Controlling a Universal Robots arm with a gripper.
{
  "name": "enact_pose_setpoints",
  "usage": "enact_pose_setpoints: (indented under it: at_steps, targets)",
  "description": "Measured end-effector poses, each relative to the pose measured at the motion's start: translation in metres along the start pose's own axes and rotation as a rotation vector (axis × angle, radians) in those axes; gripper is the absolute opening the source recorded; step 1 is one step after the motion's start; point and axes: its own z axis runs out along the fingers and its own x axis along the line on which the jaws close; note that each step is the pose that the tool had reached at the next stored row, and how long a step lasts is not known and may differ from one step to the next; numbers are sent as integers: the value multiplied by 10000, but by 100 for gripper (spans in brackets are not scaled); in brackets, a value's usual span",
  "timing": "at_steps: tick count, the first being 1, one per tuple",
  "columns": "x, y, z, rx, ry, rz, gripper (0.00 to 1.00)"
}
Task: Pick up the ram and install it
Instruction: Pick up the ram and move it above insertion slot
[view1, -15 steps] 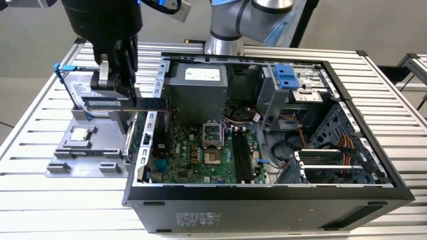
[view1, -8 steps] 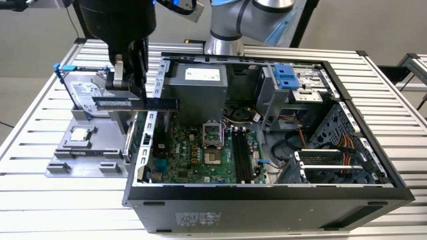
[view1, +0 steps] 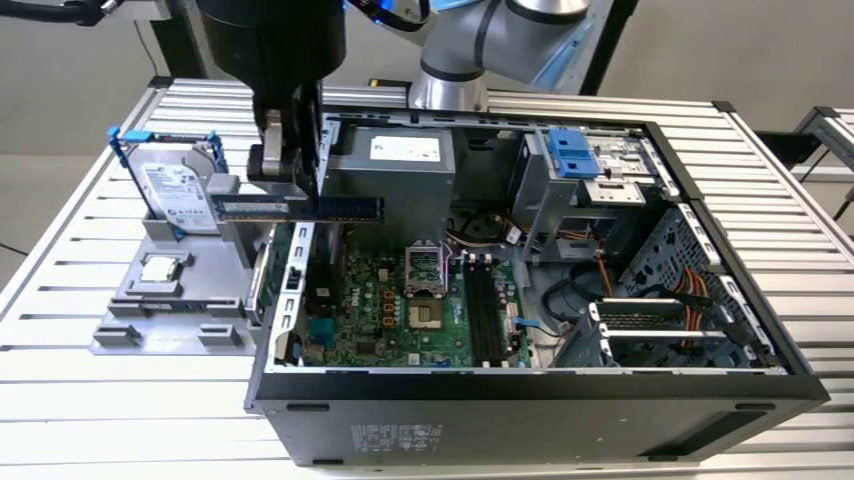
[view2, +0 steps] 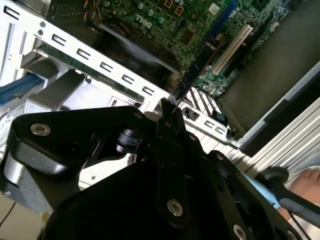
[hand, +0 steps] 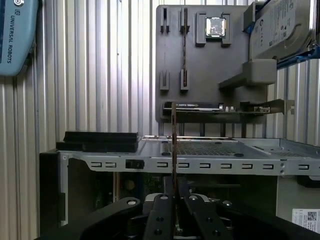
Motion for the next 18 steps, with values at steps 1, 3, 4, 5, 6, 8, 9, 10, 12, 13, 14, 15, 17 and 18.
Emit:
enact_pose_setpoints:
  at_steps: [1, 3, 4, 5, 6, 8, 9, 10, 12, 13, 14, 15, 17, 18]
  targets:
    - [0, -23, -1, 0, 0, 0, 0]
    - [-1, -73, -2, 0, 1, 0, 0]
    - [-1, -98, -3, -1, 1, -1, 0]
    - [-1, -120, -3, -1, 0, -1, 0]
    - [-2, -145, -4, -1, 1, -1, 0]
    - [-2, -191, -5, 0, 0, 0, 0]
    - [-2, -217, -5, 0, 1, 0, 0]
    - [-3, -240, -6, 0, 1, 0, 0]
    - [-3, -287, -7, 0, 0, -1, 0]
    - [-3, -311, -8, -1, 1, -1, 0]
    - [-4, -335, -8, 0, 1, 0, 0]
    - [-4, -360, -9, 0, 0, 0, 0]
    - [-5, -408, -10, 0, 1, 0, 0]
    - [-5, -432, -10, 0, 0, 0, 0]
